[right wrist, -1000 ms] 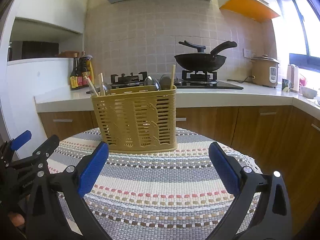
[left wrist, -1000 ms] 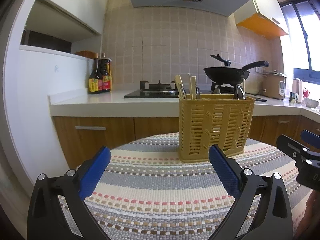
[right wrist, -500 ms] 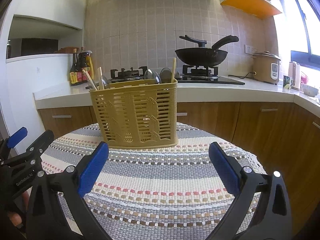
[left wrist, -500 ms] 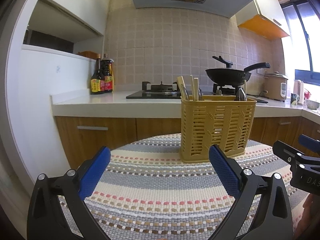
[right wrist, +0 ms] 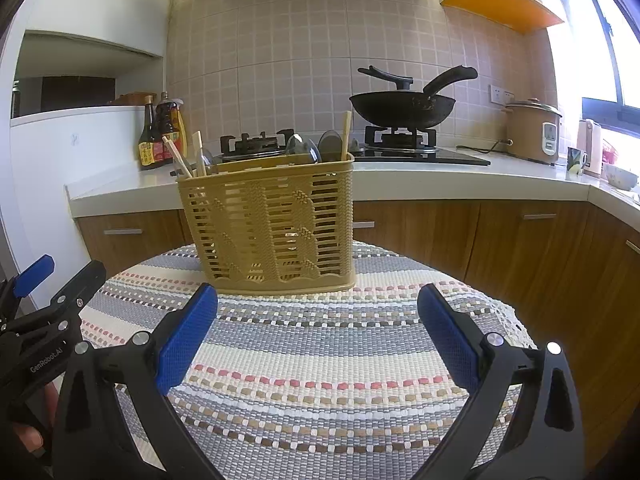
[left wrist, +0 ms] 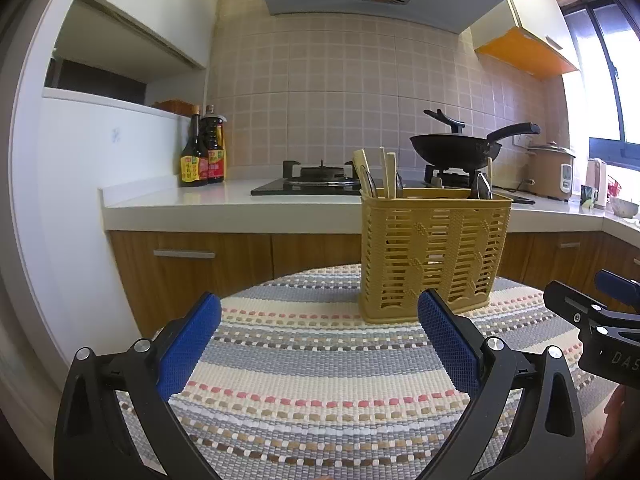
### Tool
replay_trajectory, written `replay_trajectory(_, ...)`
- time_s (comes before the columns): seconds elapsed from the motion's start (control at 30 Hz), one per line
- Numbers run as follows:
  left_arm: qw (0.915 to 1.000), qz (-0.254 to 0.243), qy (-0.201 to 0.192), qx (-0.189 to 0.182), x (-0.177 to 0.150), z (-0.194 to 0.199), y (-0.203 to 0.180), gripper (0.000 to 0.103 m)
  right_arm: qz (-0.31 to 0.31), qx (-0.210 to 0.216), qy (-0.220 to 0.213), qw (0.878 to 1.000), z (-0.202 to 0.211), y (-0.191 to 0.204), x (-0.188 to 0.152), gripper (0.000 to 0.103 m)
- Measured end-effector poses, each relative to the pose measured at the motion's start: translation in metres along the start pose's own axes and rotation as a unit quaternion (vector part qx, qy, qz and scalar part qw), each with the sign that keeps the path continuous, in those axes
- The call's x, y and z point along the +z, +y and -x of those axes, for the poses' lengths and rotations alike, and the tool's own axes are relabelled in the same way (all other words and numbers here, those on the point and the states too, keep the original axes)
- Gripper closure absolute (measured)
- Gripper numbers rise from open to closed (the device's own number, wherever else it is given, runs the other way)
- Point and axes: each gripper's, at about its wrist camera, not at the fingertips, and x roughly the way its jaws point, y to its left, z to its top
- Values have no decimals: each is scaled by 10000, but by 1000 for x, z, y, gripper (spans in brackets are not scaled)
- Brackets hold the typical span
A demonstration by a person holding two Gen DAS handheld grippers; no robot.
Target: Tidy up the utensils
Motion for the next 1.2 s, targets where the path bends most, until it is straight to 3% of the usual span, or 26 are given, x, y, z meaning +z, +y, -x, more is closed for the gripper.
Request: replay_trajectory(1.2,9999,24,102,72,-1,-3,-1,8,-27,3,156,9999,-6,-2,-2,7)
